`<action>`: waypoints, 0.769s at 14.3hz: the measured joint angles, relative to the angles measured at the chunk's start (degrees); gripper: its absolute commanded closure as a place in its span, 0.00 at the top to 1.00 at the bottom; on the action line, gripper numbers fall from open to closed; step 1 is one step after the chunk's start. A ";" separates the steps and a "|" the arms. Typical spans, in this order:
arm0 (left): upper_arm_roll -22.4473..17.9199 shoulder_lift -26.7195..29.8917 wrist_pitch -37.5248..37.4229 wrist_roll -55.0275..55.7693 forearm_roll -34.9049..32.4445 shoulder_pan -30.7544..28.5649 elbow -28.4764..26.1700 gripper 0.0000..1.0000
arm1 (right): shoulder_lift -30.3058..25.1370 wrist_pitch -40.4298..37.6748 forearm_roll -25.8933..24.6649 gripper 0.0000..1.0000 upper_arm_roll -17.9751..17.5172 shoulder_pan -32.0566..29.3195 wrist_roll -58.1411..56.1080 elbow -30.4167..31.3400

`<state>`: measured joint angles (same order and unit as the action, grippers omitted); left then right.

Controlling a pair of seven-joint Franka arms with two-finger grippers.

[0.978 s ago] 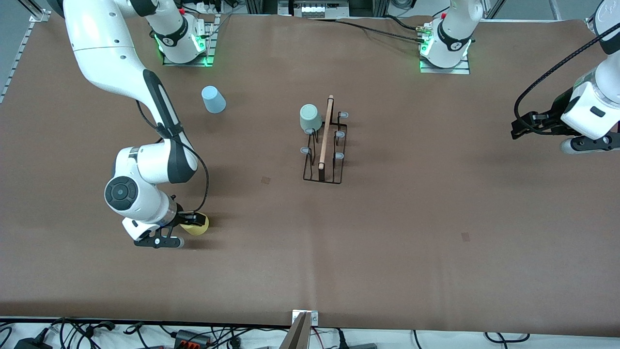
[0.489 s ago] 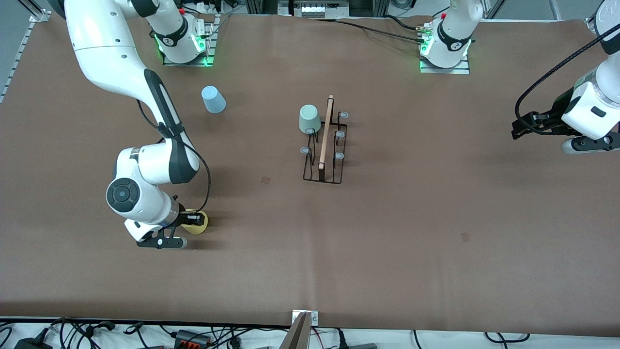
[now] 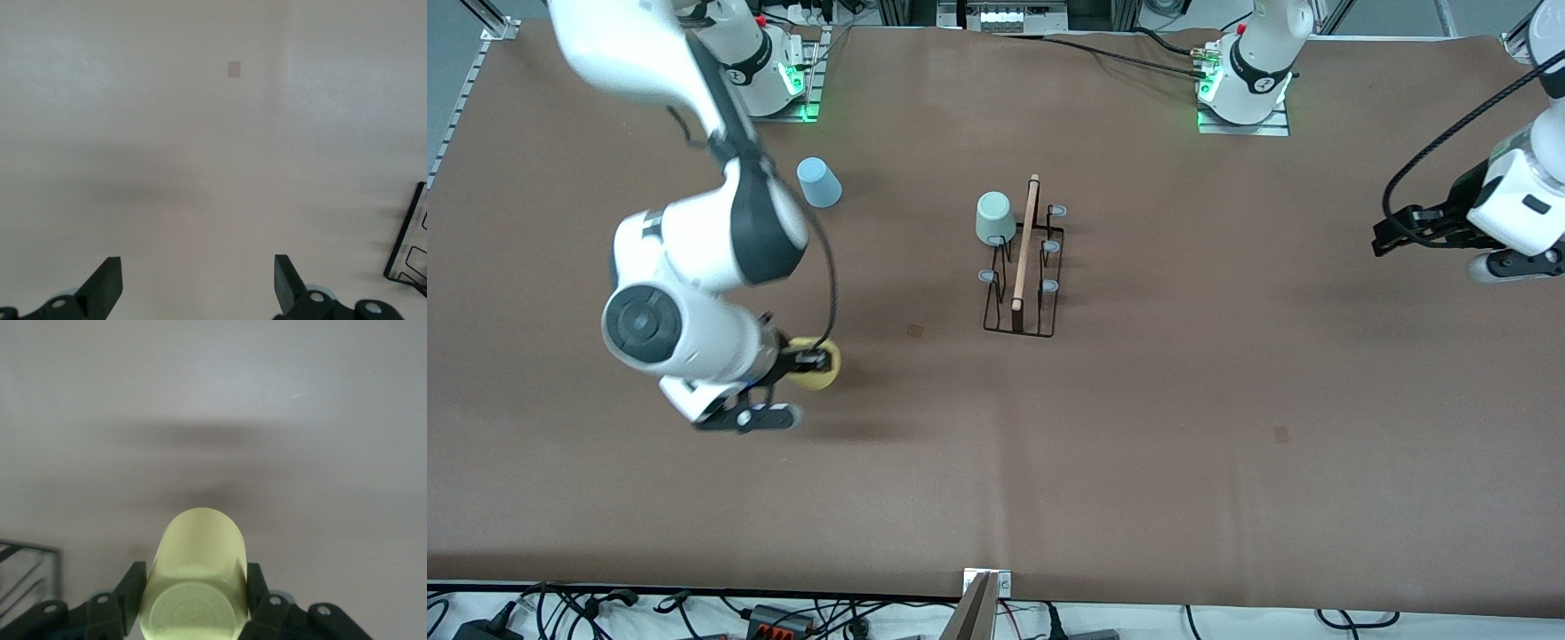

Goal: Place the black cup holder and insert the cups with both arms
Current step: 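Carry the yellow cup to the holder with the right gripper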

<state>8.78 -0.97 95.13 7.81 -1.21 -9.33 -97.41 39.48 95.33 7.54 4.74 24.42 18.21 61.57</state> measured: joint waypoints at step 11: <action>-0.07 0.00 0.36 -0.14 0.00 -0.54 0.57 1.00 | 1.42 1.57 4.01 0.29 0.00 18.97 32.77 0.05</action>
<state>8.71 -0.97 95.49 7.67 -1.21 -9.88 -96.84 40.89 96.90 11.54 4.73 43.38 50.98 61.62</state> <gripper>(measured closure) 0.000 0.348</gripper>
